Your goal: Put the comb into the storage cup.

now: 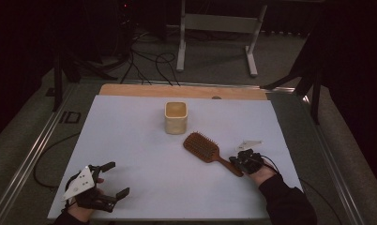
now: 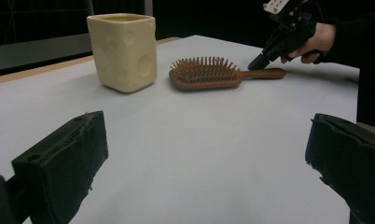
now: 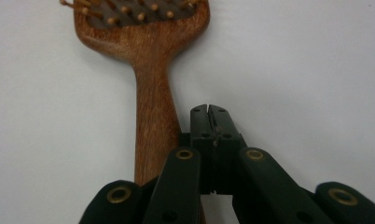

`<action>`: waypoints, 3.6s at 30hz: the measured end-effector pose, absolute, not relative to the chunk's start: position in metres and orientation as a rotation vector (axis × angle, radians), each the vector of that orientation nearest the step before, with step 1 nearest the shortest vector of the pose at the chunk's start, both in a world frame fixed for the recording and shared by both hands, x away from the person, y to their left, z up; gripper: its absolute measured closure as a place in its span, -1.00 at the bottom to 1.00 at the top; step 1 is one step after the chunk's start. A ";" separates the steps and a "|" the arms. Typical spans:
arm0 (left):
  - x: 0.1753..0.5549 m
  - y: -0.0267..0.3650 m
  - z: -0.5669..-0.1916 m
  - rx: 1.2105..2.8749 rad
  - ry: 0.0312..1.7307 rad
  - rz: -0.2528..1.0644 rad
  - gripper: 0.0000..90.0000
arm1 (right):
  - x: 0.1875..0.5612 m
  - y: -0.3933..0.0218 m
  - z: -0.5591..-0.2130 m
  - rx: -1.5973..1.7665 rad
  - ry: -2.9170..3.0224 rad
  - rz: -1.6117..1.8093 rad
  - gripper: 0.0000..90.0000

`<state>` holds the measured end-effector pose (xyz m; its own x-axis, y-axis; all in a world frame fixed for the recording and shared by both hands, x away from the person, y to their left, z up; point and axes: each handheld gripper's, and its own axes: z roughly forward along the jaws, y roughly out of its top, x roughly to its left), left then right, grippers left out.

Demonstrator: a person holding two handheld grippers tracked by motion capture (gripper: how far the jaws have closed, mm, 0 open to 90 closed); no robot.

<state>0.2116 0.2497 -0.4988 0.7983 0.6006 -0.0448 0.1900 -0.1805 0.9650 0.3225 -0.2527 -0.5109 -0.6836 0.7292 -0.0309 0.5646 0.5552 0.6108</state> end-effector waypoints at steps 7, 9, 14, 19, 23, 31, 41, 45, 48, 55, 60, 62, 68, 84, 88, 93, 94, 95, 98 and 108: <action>0.211 0.250 -0.499 1.748 0.616 0.410 -1.00 | 0.316 -0.251 -0.511 1.088 2.519 0.848 1.00; 0.211 0.250 -0.499 1.747 0.614 0.409 -1.00 | 0.313 -0.250 -0.511 1.094 2.520 0.851 1.00; 0.211 0.250 -0.499 1.747 0.615 0.409 -1.00 | 0.309 -0.248 -0.511 1.086 2.525 0.853 1.00; 0.212 0.250 -0.499 1.746 0.616 0.409 -1.00 | 0.306 -0.245 -0.510 1.069 2.549 0.852 1.00; 0.211 0.250 -0.499 1.747 0.616 0.409 -1.00 | 0.306 -0.244 -0.509 1.074 2.538 0.845 1.00; 0.212 0.249 -0.499 1.749 0.617 0.409 -1.00 | 0.305 -0.253 -0.497 1.107 2.473 0.845 1.00; 0.212 0.249 -0.499 1.750 0.617 0.408 -1.00 | 0.303 -0.256 -0.480 1.143 2.401 0.847 1.00; 0.212 0.249 -0.499 1.750 0.618 0.410 -1.00 | 0.303 -0.253 -0.474 1.152 2.393 0.835 0.98; 0.212 0.249 -0.499 1.750 0.618 0.410 -1.00 | 0.303 -0.249 -0.470 1.154 2.400 0.829 0.78; 0.212 0.249 -0.499 1.753 0.616 0.409 -1.00 | 0.305 -0.238 -0.467 1.168 2.449 0.817 0.38; 0.212 0.249 -0.499 1.753 0.618 0.408 -1.00 | 0.311 -0.230 -0.467 1.195 2.489 0.812 -0.13; 0.212 0.249 -0.499 1.753 0.618 0.409 -1.00 | 0.313 -0.228 -0.467 1.197 2.495 0.813 -0.25; 0.212 0.249 -0.500 1.755 0.618 0.407 -1.00 | 0.317 -0.221 -0.467 1.205 2.521 0.802 -0.55; 0.212 0.249 -0.499 1.755 0.616 0.408 -1.00 | 0.327 -0.202 -0.472 1.168 2.571 0.670 -0.80; 0.212 0.249 -0.499 1.754 0.615 0.409 -1.00 | 0.333 -0.200 -0.473 1.205 2.659 0.646 -0.70; 0.212 0.249 -0.499 1.753 0.616 0.409 -1.00 | 0.338 -0.197 -0.476 1.213 2.659 0.590 -0.63; 0.212 0.249 -0.499 1.753 0.616 0.408 -1.00 | 0.339 -0.197 -0.476 1.227 2.660 0.584 -0.64; 0.212 0.249 -0.499 1.753 0.616 0.408 -1.00 | 0.339 -0.197 -0.476 1.227 2.660 0.584 -0.64; 0.212 0.249 -0.499 1.753 0.616 0.408 -1.00 | 0.341 -0.195 -0.476 1.255 2.668 0.532 -0.69; 0.212 0.249 -0.499 1.751 0.616 0.404 -1.00 | 0.345 -0.186 -0.481 1.251 2.724 0.415 -0.67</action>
<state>0.2119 0.2494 -0.4993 0.8008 0.5970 -0.0478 0.1944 -0.1836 0.9636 0.3449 -0.1865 -0.4806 -0.6526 0.7576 0.0092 0.7261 0.6219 0.2935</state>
